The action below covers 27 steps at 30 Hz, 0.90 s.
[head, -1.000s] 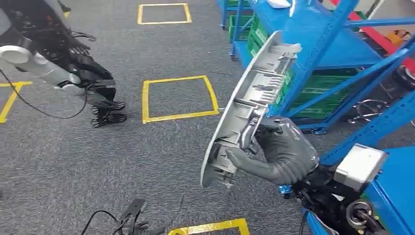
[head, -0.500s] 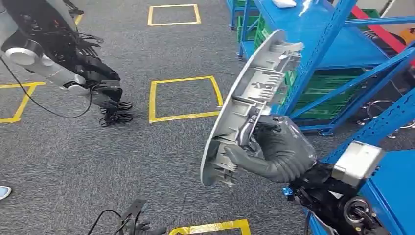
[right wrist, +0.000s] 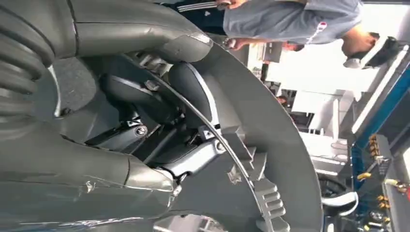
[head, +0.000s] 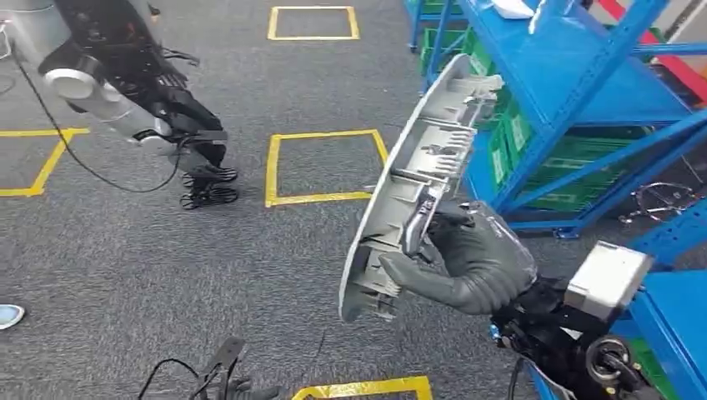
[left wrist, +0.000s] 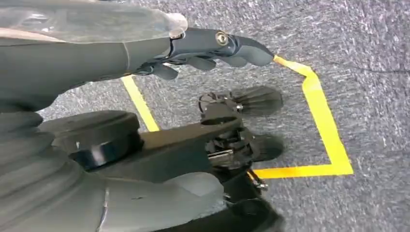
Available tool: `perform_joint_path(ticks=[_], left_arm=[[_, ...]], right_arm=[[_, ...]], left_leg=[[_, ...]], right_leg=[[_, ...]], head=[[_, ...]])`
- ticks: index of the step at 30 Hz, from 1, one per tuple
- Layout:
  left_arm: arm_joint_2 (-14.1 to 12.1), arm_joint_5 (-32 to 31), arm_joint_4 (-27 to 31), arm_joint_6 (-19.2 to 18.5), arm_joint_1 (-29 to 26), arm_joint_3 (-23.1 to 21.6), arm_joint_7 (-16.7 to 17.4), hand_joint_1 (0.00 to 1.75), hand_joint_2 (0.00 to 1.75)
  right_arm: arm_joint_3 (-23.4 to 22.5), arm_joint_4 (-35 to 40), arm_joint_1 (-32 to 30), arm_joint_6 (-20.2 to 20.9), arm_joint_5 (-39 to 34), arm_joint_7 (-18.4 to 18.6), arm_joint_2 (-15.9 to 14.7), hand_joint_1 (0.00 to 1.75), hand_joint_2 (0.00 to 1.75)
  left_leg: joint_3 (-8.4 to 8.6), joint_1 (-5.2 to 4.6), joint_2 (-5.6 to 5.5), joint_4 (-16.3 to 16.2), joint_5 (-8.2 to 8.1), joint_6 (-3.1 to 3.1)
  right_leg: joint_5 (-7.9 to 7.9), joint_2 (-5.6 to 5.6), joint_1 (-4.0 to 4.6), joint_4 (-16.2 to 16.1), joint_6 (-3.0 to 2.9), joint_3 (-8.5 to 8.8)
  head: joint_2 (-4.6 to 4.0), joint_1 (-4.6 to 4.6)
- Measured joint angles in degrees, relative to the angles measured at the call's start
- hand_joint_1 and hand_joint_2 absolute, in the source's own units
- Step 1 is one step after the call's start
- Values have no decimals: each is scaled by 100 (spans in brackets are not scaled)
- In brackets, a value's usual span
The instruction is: Take the parts from the cabinet and place them on the table.
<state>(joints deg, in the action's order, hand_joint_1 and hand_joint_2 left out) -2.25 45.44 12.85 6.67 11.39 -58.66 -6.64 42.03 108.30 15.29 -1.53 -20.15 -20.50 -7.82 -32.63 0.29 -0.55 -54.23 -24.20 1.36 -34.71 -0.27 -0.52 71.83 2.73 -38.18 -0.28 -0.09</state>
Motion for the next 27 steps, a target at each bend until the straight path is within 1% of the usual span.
perform_joint_path(ticks=[1, 2, 3, 4, 5, 6, 7, 8, 10, 11, 12, 13, 14, 15, 16, 17, 18, 19, 20, 21, 22, 23, 24, 25, 26, 27], left_arm=[[0, 0, 0, 0, -6, 0, 0, 0, 175], [0, -2, 0, 0, -8, 0, 0, 0, 175], [-2, 0, 0, 0, -6, 0, 0, 0, 175], [0, 0, 0, 0, -3, 0, 0, 0, 175], [2, 0, 0, 0, -2, 0, 0, 0, 175], [15, -2, 0, 0, 0, 0, 0, 0, 175], [15, 0, 0, 0, 4, 0, 0, 0, 175], [15, -2, 0, 0, 6, 0, 0, 0, 175], [18, 0, 0, 0, -7, 0, 2, 0, 175], [20, 0, 0, 0, -10, 0, 2, 0, 175], [20, 0, 0, 0, -9, 0, 0, 0, 175], [15, 0, 0, 0, -4, 0, 2, 0, 175], [13, 0, 0, 0, 2, 0, 2, 0, 175], [13, -2, 0, 0, 4, 0, 2, 0, 175], [13, -2, 0, 0, 0, 0, 2, 0, 175], [13, 0, 0, 2, -8, 0, 2, 0, 175], [13, 0, 0, 0, -11, 0, 2, 0, 175], [13, -2, 0, 0, -11, 0, 2, 0, 175], [11, -2, 0, 2, -7, 0, 2, 0, 175], [4, -2, 0, 7, -1, 0, 2, 0, 175], [2, -2, 0, 9, 8, 0, 2, 0, 175], [4, -2, 0, 9, 27, 0, 2, 0, 175], [6, -7, 0, 9, 33, 0, 0, 0, 175], [7, -9, 0, 9, 30, 0, 0, 0, 175], [2, -9, 0, 7, 26, 0, 0, 0, 175], [0, -7, 0, 9, 28, 0, 0, 0, 175]], right_arm=[[0, 0, -2, 0, 0, 0, 0, 175, 175], [0, 0, -4, 2, 0, 0, 0, 175, 175], [0, 0, -3, 9, -2, 0, 0, 175, 175], [0, 0, -1, 11, -2, 0, 0, 175, 175], [0, 0, 4, 15, -2, 0, 0, 175, 175], [0, 0, 10, 19, -2, -2, 0, 175, 175], [0, 2, 14, 20, -2, -2, 0, 175, 175], [-2, 2, 13, 24, -2, -2, 0, 175, 175], [-2, 2, 6, 24, -2, -2, 0, 175, 175], [-2, 2, 7, 24, -2, 0, 0, 175, 175], [-2, 2, 10, 26, -2, -2, 0, 175, 175], [2, 2, 6, 26, -2, -2, 2, 175, 175], [2, 2, 9, 28, -2, -2, 2, 175, 175], [0, 0, 8, 26, -2, -4, 2, 175, 175], [0, 0, 3, 26, -2, -2, 0, 175, 175], [2, -2, -3, 35, -2, 0, 0, 175, 175], [9, -7, -8, 44, -2, 0, 2, 175, 175], [9, -11, -10, 48, -2, 0, 0, 175, 175], [11, -17, -10, 61, -2, 0, 2, 175, 175], [11, -17, -7, 70, -2, 0, 2, 175, 175], [11, -17, 0, 90, -2, -2, 2, 175, 175], [11, -17, 2, 96, -2, -4, 2, 175, 175], [11, -17, 5, 109, -2, 0, 2, 175, 175], [13, -17, 3, 124, -9, 0, 0, 175, 175], [15, -17, 3, 136, -11, 0, 2, 175, 175], [15, -17, 4, 138, -22, 0, 2, 175, 175]], left_leg=[[1, -6, -12, -1, -1, 2], [8, -9, -32, -1, -1, 1], [18, -10, -58, -2, -2, 0], [36, -11, -90, -2, -5, -3], [54, -11, -109, -1, -9, -10], [49, -8, -118, -1, -12, -17], [25, -34, -133, -12, -11, -32], [10, -20, -146, -18, -1, -47], [-5, 5, -154, -2, 14, -93], [4, 8, -160, 24, 29, -126], [13, -1, -176, 46, 40, -165], [-43, 8, -139, -111, -85, -183], [-233, -4, -90, -496, -322, -211], [-475, 5, -64, -1000, -572, -226], [-712, 7, -48, -1494, -768, -239], [-904, 7, -34, -1869, -871, -250], [-938, 7, -22, -1924, -824, -252], [-836, 7, -8, -1705, -664, -247], [-571, 9, 12, -1187, -390, -237], [-256, 9, 42, -580, -132, -218], [-2, 7, 111, -113, 4, -198], [36, -35, 109, 16, -31, -167], [19, -17, 86, 5, -25, -137], [16, -33, 70, -5, -32, -119], [16, -47, 52, -9, -35, -96], [32, -23, 42, 28, -11, -55]], right_leg=[[-25, 2, 0, 228, -2, -122], [91, 3, 0, 150, -16, -100], [305, 7, 1, -175, -38, 49], [609, 19, 5, -753, -70, 324], [866, 52, 13, -1306, -107, 592], [910, 145, 26, -1684, -148, 752], [883, 149, 47, -1753, -151, 795], [896, 143, 50, -1771, -144, 776], [900, 138, 73, -1750, -160, 760], [908, 136, 76, -1754, -181, 756], [935, 123, 58, -1790, -217, 764], [976, 78, 1, -1855, -239, 806], [982, 75, 6, -1860, -250, 798], [982, 49, 8, -1851, -266, 788], [981, 25, 15, -1850, -268, 782], [977, 2, 19, -1849, -273, 777], [976, -13, 19, -1846, -274, 777], [974, -25, 19, -1845, -272, 783], [968, -34, 18, -1844, -264, 794], [955, -43, 17, -1834, -247, 803], [939, -47, 19, -1819, -225, 808], [912, -46, 73, -1771, -190, 777], [914, -56, 66, -1781, -178, 774], [908, -68, 63, -1783, -162, 783], [909, -84, 57, -1790, -133, 793], [880, -88, 52, -1767, -95, 791]], head=[[0, 11], [0, 13], [2, 15], [0, 20], [0, 24], [0, 29], [0, 26], [0, 26], [0, 31], [0, 33], [0, 28], [0, 17], [0, -13], [0, -48], [0, -70], [0, -81], [2, -94], [0, -116], [0, -133], [0, -149], [0, -177], [0, -201], [0, -149], [0, -134], [0, -125], [0, -131]])
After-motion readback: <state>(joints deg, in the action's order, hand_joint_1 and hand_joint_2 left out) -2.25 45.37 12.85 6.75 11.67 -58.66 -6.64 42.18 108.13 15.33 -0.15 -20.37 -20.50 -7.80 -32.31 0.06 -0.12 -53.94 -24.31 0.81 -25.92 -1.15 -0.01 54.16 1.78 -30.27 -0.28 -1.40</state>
